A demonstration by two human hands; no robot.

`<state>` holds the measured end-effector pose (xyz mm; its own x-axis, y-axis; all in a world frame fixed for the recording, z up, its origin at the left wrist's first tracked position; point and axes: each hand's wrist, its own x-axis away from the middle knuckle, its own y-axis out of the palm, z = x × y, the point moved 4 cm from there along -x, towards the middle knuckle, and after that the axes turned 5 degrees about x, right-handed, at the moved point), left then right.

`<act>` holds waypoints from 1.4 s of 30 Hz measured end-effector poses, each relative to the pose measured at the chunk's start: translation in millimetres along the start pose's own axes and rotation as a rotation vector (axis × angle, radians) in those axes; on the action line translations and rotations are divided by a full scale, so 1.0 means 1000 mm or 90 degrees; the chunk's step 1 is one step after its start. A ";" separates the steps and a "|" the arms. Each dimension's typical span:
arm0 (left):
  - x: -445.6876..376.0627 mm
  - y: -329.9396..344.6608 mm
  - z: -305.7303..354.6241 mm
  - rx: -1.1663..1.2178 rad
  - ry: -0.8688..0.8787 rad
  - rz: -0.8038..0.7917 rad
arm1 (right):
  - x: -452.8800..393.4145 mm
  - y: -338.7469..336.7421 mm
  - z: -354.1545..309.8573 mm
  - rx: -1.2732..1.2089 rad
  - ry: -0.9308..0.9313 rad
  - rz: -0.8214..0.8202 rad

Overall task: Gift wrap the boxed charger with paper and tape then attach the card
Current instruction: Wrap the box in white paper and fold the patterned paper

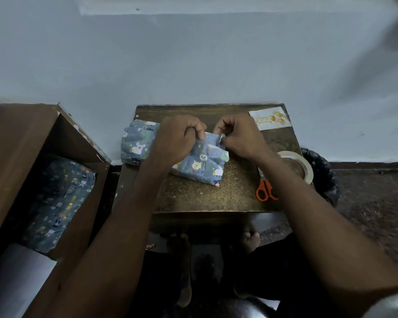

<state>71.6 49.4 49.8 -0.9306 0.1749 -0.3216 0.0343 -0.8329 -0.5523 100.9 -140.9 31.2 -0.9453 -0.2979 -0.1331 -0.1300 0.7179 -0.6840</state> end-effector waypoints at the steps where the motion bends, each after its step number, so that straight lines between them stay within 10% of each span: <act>1: 0.001 -0.002 0.002 -0.013 0.013 0.015 | 0.001 0.000 -0.001 0.028 0.007 0.026; 10: 0.000 0.000 0.013 -0.111 0.081 0.062 | 0.006 -0.003 -0.012 0.068 -0.047 0.138; 23: 0.000 -0.007 0.004 -0.059 0.132 -0.020 | 0.008 -0.004 -0.003 0.195 -0.089 -0.089; 36: 0.004 -0.011 -0.011 -0.220 0.096 0.103 | 0.023 -0.007 -0.040 -0.093 -0.072 -0.264; 42: 0.004 -0.008 -0.003 -0.294 -0.012 0.144 | 0.024 -0.013 -0.046 -0.171 -0.022 -0.163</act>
<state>69.0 58.2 50.4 -0.8874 0.0035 -0.4611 0.3896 -0.5293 -0.7537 66.5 -128.3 69.4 -0.8619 -0.5070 -0.0086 -0.4396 0.7557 -0.4855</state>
